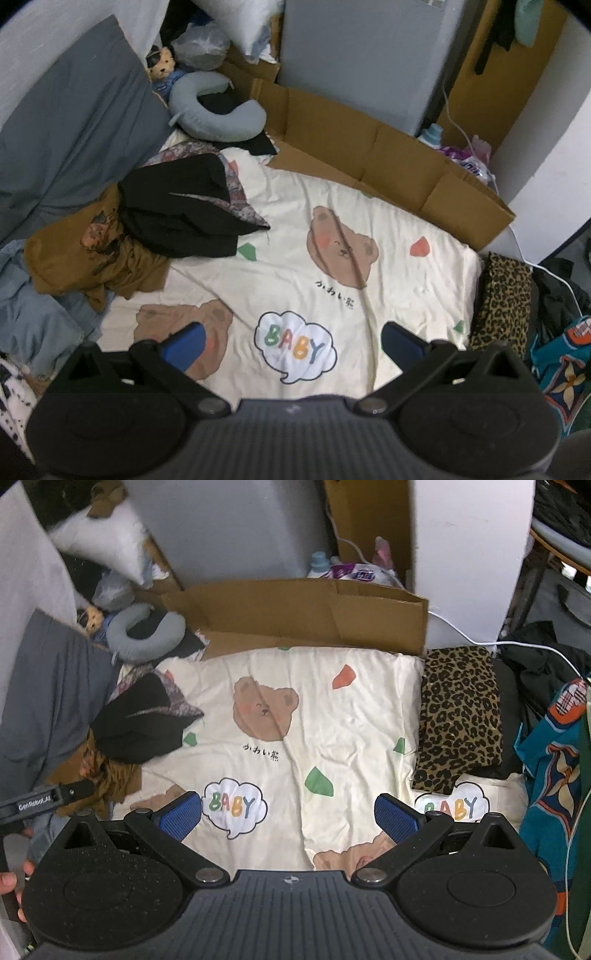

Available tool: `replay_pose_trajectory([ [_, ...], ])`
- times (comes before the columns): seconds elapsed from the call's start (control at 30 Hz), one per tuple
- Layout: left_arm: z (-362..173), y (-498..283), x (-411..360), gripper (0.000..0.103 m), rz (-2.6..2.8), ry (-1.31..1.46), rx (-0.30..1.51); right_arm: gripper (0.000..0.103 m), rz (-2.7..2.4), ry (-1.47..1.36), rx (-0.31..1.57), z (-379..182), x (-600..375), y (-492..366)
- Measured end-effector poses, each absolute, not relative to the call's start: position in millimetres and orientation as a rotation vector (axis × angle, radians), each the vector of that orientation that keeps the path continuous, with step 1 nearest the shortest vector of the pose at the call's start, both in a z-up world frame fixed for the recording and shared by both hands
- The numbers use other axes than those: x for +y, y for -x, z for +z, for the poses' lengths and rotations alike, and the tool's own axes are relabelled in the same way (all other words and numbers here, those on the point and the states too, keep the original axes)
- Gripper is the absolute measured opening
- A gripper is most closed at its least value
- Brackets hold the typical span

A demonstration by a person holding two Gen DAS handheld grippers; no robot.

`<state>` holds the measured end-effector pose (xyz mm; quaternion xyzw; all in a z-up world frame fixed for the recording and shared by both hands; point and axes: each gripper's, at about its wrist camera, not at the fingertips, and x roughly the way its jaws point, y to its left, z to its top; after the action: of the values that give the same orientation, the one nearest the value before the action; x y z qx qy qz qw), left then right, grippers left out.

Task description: Fold clothes

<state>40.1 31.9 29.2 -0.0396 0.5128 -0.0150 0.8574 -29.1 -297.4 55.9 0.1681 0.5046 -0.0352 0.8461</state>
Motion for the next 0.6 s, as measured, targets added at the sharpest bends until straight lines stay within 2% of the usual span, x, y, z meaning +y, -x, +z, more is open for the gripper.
replay_pose_trajectory([
  [0.6,10.0,-35.4,23.6,0.102,-0.05,0.029,1.105,0.103,-0.044,-0.254,1.116,48.4,-258.7,27.0],
])
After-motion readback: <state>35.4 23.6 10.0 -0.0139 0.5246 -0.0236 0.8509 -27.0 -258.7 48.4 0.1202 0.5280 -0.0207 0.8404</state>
